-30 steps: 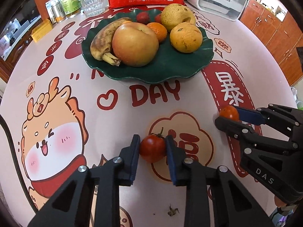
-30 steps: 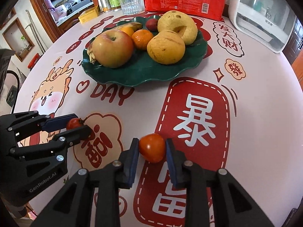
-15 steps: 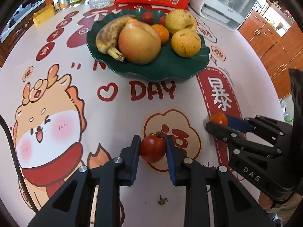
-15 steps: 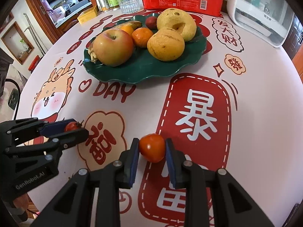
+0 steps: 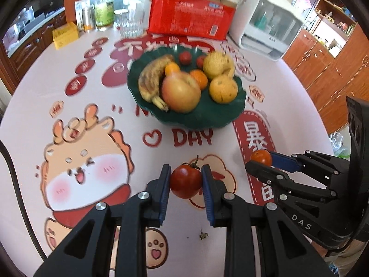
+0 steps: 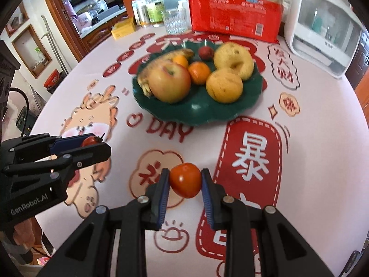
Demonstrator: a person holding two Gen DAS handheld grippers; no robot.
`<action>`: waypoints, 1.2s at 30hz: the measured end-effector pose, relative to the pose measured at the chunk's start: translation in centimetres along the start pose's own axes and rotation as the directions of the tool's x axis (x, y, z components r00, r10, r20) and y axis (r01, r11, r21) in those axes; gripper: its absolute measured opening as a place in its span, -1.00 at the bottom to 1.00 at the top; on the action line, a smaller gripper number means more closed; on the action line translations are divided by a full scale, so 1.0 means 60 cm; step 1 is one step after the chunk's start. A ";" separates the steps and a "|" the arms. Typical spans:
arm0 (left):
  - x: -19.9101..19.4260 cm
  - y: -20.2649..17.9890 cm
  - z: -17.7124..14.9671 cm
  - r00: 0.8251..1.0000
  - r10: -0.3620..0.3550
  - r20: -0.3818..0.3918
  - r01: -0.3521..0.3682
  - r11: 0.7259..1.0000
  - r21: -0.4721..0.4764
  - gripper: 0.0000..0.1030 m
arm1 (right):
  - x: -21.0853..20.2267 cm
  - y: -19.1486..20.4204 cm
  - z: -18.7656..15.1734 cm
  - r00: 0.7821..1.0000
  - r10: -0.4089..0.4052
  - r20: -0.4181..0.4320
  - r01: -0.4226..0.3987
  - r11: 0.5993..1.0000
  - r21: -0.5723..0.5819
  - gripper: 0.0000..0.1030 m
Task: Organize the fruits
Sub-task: 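Lift and carry both cherry tomatoes in both tools over the green plate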
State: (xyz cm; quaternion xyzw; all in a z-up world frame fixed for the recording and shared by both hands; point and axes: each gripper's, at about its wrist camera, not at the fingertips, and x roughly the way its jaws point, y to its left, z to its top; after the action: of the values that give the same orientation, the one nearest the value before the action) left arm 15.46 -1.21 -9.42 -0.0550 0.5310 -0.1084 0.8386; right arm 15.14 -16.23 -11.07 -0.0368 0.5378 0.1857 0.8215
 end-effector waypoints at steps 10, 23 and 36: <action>-0.078 0.013 0.048 0.997 0.034 0.067 -0.037 0.998 0.046 -0.52 | -0.095 0.030 0.071 0.995 0.028 0.101 -0.030 0.999 0.021 -0.48; -0.168 -0.009 0.179 0.970 0.111 0.214 -0.147 0.976 0.160 -0.52 | -0.232 0.057 0.198 0.965 -0.002 0.264 0.010 1.000 -0.027 -0.48; -0.121 -0.023 0.348 0.972 0.099 0.214 -0.135 0.978 0.160 -0.52 | -0.181 -0.023 0.331 0.972 -0.049 0.230 0.040 0.998 0.041 -0.48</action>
State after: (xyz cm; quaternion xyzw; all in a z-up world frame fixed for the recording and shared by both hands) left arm 31.13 -1.30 6.22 0.0389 0.4325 -0.0982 0.8954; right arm 29.09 -15.23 6.79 -0.0124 0.4408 0.1606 0.8830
